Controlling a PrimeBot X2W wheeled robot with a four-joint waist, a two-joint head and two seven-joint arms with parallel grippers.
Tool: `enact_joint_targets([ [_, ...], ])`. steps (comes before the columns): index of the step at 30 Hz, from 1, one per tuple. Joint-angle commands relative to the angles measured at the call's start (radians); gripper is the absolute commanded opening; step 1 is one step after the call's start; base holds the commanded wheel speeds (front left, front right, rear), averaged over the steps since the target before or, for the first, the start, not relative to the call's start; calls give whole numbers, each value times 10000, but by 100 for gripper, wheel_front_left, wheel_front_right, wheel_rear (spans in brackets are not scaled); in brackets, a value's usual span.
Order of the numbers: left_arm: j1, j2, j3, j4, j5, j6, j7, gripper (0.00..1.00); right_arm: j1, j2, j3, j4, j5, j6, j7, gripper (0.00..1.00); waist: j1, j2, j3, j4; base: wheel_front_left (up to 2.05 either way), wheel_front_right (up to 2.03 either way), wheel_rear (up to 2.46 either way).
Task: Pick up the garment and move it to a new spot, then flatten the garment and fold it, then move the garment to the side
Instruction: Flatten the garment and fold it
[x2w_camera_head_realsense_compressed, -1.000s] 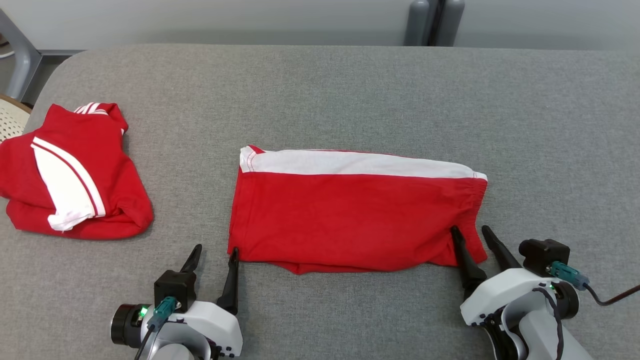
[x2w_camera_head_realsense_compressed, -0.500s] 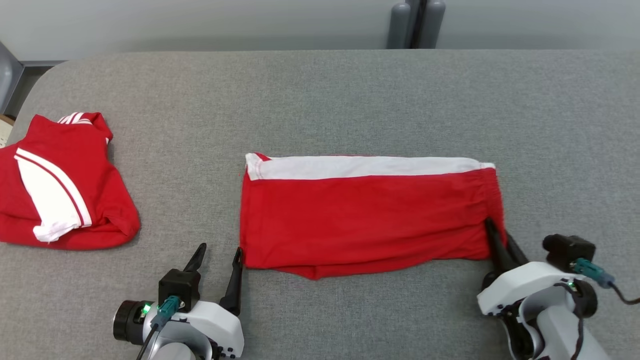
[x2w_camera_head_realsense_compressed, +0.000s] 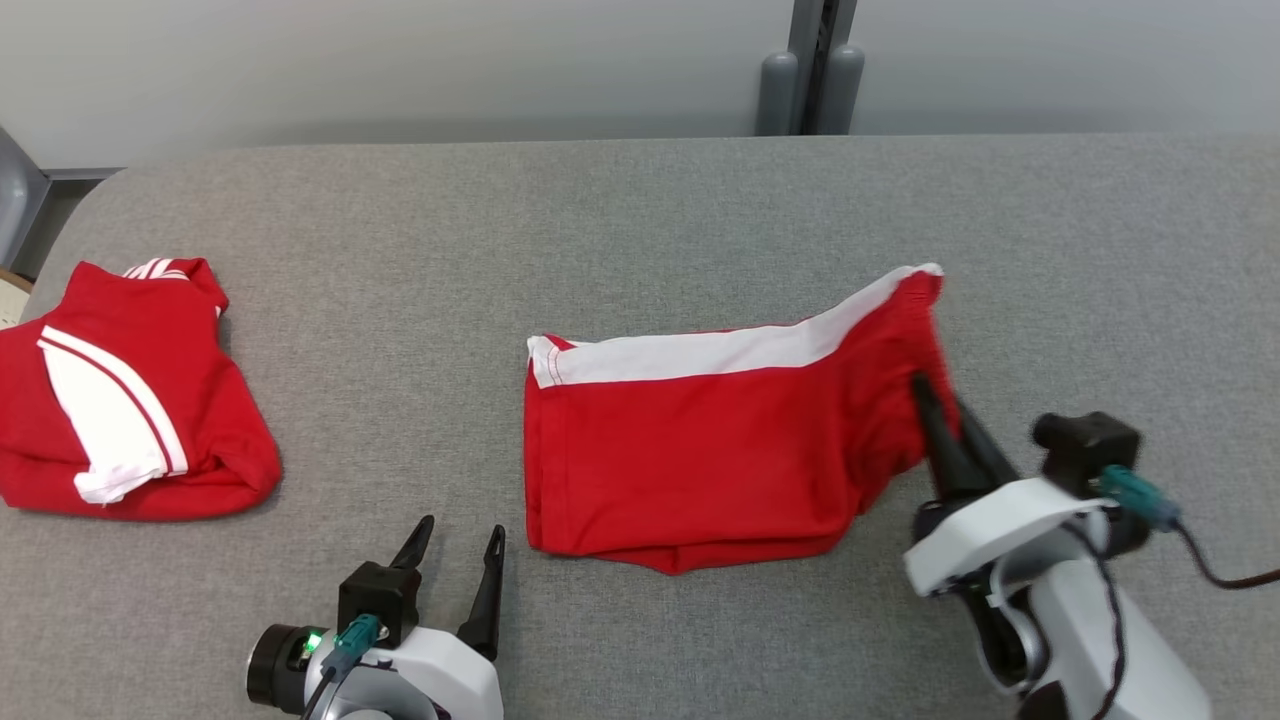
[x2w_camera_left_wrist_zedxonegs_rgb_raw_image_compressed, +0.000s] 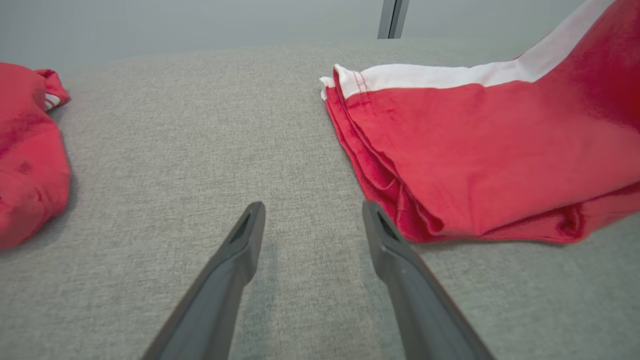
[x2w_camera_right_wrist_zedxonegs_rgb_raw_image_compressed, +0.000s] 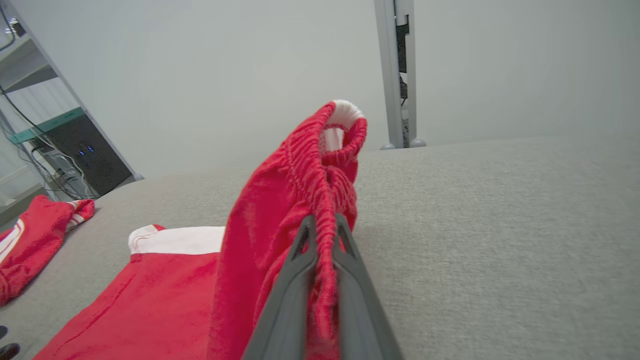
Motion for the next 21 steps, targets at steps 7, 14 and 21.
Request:
enact_joint_targets([
  [7,120,39,-383,-17,-360,97,-48,100,-388,91,2632,-385,945,1,164,0,-1,-1,-178,468,0,0,0],
  [14,173,41,-671,-15,-581,194,-48,100,-1115,202,4125,289,1469,1,224,0,-1,-1,-160,1406,0,0,0],
  [21,239,39,-774,-15,-653,261,-49,100,-1600,222,4826,1010,2013,1,104,27,-1,-1,-180,2157,0,0,0],
])
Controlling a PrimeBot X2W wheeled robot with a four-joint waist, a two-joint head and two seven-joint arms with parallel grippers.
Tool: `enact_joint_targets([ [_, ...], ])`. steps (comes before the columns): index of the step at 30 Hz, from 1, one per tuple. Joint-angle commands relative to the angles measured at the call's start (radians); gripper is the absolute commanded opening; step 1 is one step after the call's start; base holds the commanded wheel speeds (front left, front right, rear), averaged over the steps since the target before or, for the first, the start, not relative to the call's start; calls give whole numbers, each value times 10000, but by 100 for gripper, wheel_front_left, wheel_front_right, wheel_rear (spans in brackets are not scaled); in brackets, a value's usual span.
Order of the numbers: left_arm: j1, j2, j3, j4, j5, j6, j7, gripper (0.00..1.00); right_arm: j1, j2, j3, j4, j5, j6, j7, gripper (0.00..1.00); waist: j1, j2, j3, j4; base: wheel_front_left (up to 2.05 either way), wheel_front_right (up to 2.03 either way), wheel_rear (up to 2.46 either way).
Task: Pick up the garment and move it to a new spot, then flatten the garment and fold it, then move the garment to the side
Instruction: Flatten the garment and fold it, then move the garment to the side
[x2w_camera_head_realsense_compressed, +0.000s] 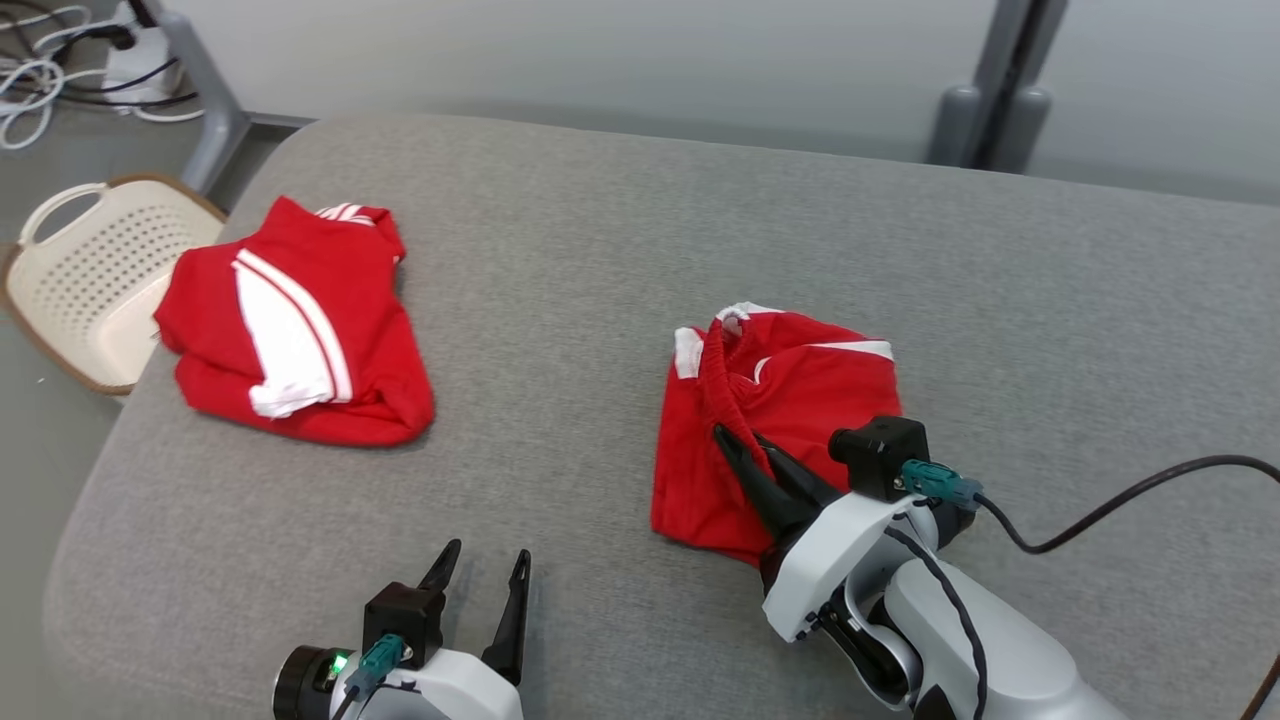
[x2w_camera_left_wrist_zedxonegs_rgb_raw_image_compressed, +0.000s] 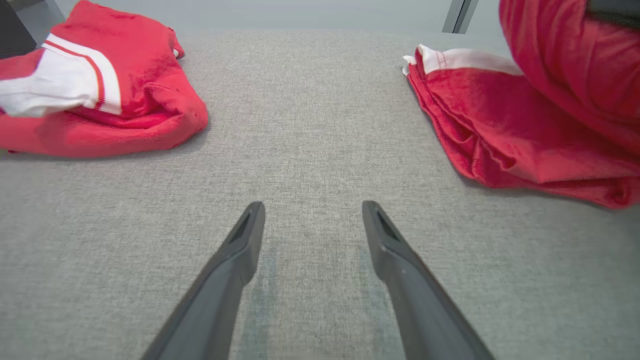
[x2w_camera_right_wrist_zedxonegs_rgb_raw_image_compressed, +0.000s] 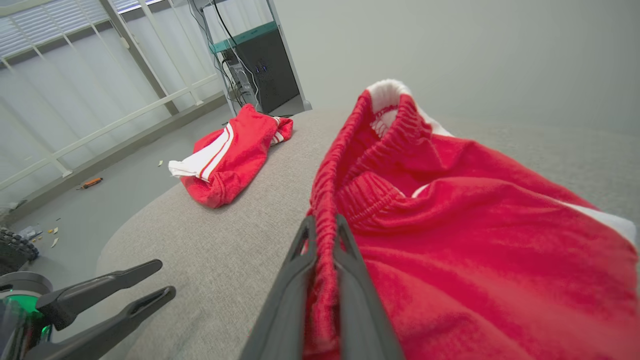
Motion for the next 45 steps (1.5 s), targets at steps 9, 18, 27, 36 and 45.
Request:
enact_joint_targets([
  [9,161,40,338,-371,114,196,-49,100,-160,-58,-820,-138,10,1,-192,100,0,0,-62,-78,0,0,0],
  [18,165,40,1015,-1061,608,327,-49,100,1529,-36,-4694,-1244,-2803,1,-187,100,0,0,-131,-1128,0,0,0],
  [27,407,40,1670,-1393,947,307,-49,100,3108,-30,-6484,-2297,-3875,1,-187,100,0,0,-326,-1826,0,0,0],
  [36,921,40,2084,-1591,1297,211,-49,100,4049,-35,-6748,-2403,-3738,1,-189,100,0,0,-806,-2076,0,0,0],
  [45,1652,38,2345,-1928,1583,174,-49,100,4535,-36,-6563,-2479,-3491,1,-189,100,0,0,-1244,-2267,0,0,0],
])
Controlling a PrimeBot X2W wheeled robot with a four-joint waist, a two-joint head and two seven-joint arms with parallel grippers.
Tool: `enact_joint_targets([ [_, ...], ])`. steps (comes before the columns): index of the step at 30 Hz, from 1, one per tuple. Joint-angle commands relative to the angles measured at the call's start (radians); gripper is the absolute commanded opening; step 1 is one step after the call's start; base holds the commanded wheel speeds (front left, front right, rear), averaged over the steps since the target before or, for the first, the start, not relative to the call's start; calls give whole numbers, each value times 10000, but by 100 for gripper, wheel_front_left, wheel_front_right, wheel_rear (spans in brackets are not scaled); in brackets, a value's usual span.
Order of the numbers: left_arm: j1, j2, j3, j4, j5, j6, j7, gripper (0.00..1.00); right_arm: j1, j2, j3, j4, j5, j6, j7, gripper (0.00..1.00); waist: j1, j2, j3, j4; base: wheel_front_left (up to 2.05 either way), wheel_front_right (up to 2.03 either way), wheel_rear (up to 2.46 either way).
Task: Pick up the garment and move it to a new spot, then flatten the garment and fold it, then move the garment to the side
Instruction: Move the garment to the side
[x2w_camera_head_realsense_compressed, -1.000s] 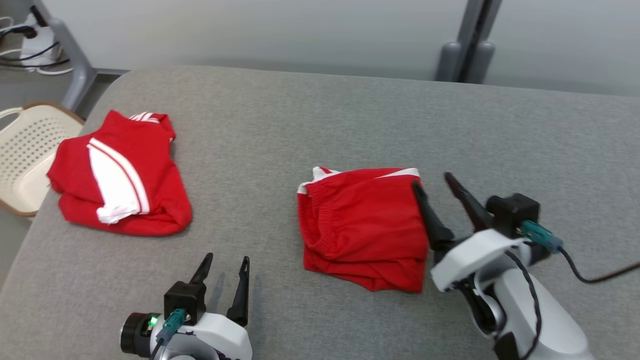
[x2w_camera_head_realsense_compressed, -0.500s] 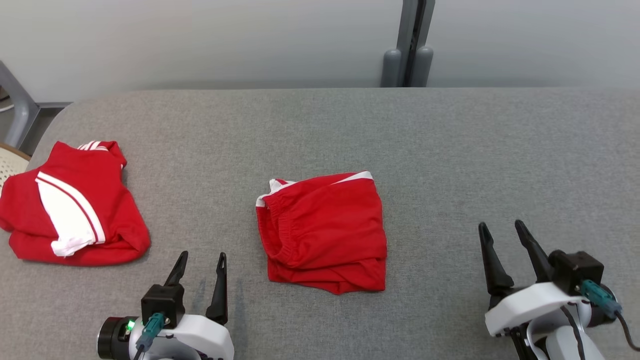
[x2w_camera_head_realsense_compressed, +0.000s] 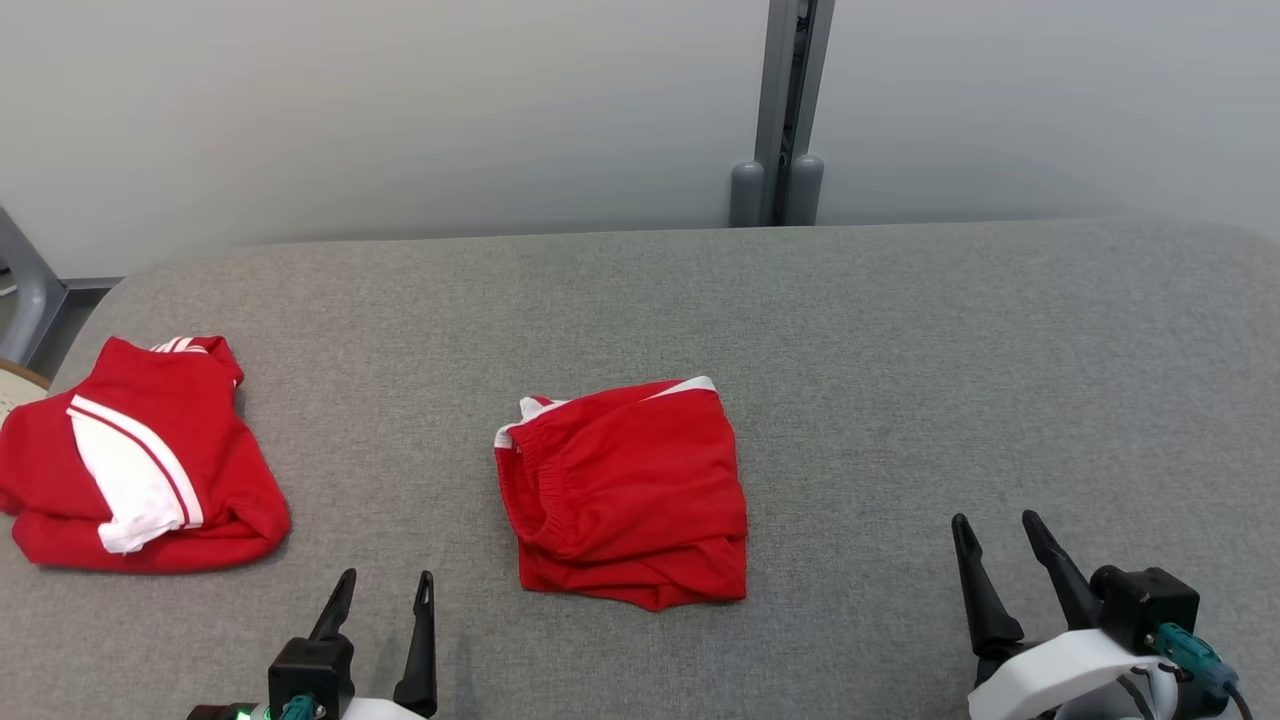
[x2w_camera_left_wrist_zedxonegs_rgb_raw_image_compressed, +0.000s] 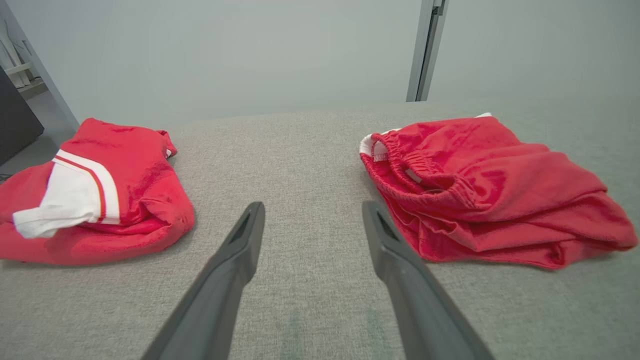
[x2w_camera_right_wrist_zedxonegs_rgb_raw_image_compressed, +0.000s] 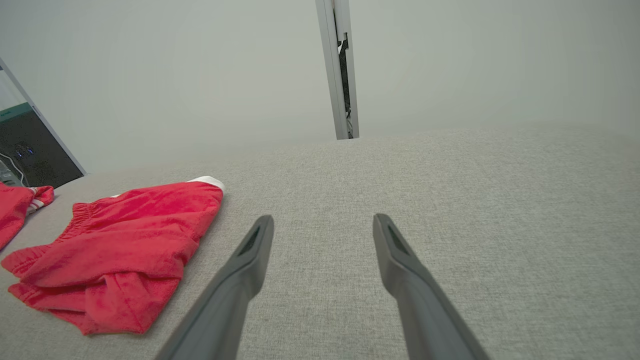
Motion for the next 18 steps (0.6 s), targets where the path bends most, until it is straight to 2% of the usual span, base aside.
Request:
enact_joint_targets([
  [1,102,37,67,-91,79,-22,-47,100,112,-55,32,-72,71,1,-47,100,0,0,-41,-44,0,0,0],
  [9,419,40,69,-398,31,14,-47,100,203,-55,126,-93,143,1,-48,100,0,0,13,-65,0,0,0],
  [18,-24,40,-227,-532,-124,34,-47,100,-288,-52,534,-9,496,1,-48,100,0,0,666,353,0,0,0],
])
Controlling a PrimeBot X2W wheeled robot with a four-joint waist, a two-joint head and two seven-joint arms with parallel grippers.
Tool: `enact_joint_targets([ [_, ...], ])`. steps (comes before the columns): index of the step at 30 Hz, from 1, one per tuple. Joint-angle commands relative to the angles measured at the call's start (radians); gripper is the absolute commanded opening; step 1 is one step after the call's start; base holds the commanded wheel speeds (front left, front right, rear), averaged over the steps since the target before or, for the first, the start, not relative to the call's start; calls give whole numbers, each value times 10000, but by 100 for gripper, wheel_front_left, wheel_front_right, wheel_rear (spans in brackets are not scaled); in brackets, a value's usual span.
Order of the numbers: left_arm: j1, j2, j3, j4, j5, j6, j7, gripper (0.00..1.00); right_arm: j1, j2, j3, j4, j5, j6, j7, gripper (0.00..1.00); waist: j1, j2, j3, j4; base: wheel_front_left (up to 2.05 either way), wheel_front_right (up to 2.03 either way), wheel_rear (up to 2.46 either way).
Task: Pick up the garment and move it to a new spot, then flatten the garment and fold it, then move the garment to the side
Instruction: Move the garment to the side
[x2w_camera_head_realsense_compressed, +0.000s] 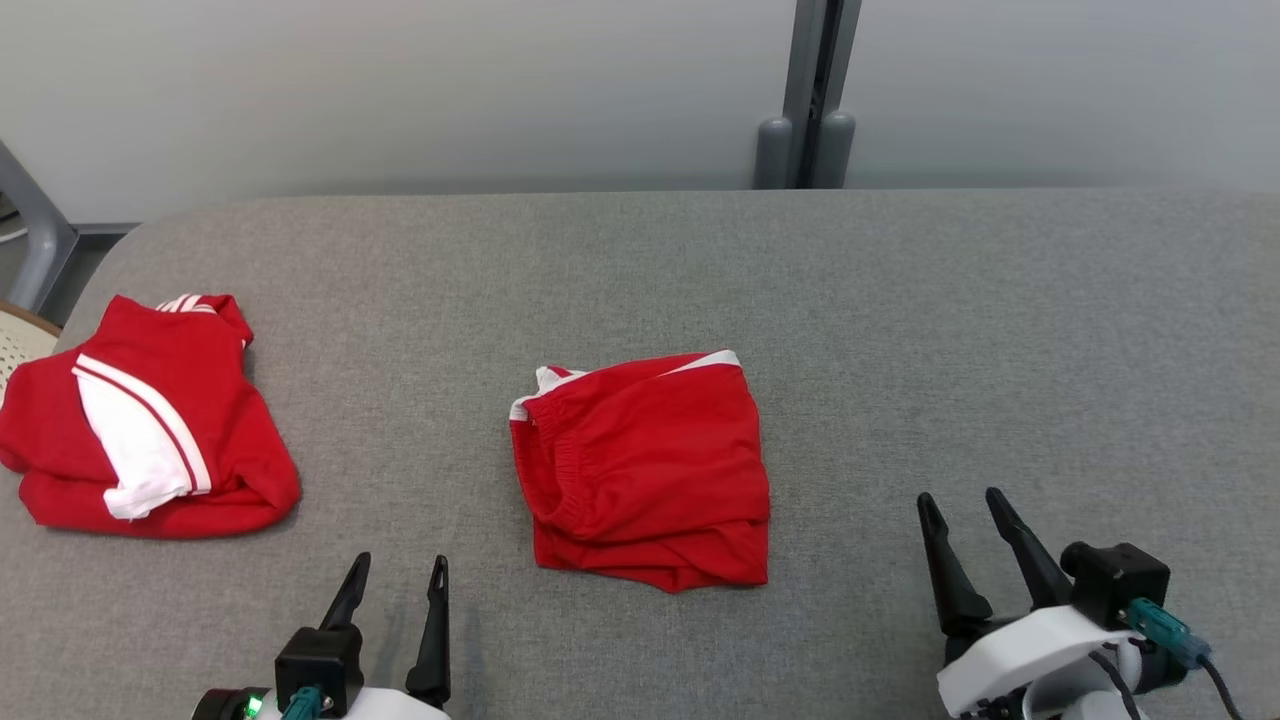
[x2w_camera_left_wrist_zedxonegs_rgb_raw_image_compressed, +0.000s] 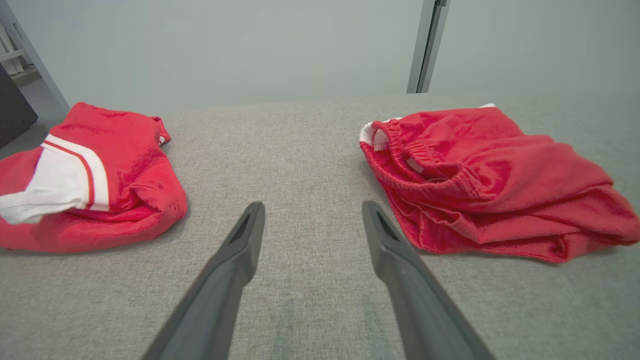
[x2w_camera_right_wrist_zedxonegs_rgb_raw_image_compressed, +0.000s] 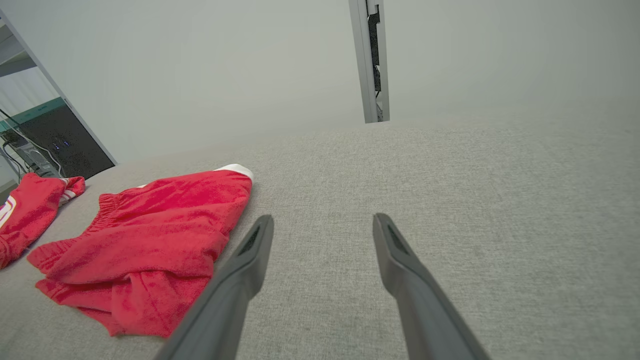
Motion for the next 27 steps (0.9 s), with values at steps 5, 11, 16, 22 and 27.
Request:
enact_joint_targets([
  [5,-473,40,-171,34,-195,-24,-49,100,-912,-53,1020,441,773,1,-48,100,0,-1,797,527,0,0,0],
  [11,-799,42,-429,78,-266,-44,-49,100,-2043,-58,1982,1276,1387,1,-48,100,0,-1,1311,985,0,0,0],
  [16,-913,39,-485,180,-304,-44,-49,100,-2777,-61,2579,2061,1933,1,-48,100,0,-1,1489,1269,0,0,0],
  [22,-923,40,-567,238,-323,-60,-49,100,-3425,-58,3590,3495,2964,2,-33,100,0,-1,1518,1489,0,0,0],
  [27,-937,43,-503,274,-274,-89,-49,100,-3677,-15,4198,4004,3588,12,-20,18,0,-1,1495,1489,0,0,0],
])
